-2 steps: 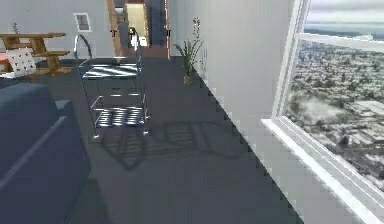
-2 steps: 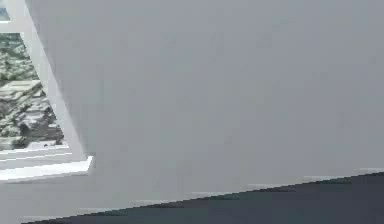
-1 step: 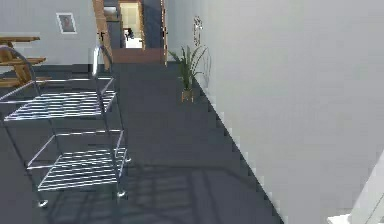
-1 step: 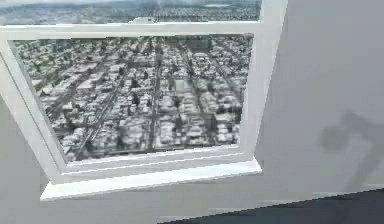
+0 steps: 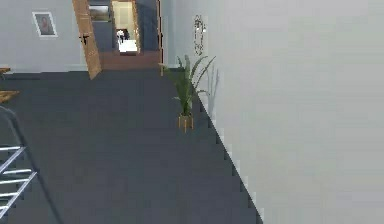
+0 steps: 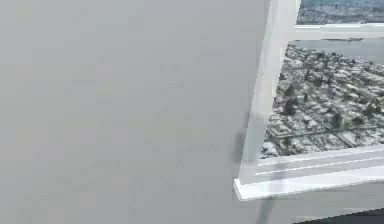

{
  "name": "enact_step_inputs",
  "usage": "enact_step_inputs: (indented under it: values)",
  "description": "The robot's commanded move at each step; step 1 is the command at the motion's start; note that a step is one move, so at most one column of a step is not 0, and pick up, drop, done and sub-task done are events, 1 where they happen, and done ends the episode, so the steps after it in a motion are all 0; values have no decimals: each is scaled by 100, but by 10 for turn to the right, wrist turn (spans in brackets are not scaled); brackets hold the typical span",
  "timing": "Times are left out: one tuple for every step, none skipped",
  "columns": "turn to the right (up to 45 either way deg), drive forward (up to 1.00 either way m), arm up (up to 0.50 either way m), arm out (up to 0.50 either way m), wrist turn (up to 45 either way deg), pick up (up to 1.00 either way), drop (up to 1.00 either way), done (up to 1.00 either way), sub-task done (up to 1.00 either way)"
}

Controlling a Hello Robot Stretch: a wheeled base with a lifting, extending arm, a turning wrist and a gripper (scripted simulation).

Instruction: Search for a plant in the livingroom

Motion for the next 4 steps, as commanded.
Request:
enact_step_inputs:
  values:
    - [-90,0,0,0,0,0,0,0,0]
    - [0,25,0,0,0,0,0,0,0]
    - [0,75,0,0,0,0,0,0,0]
    - [-150,0,0,0,0,0,0,0,0]
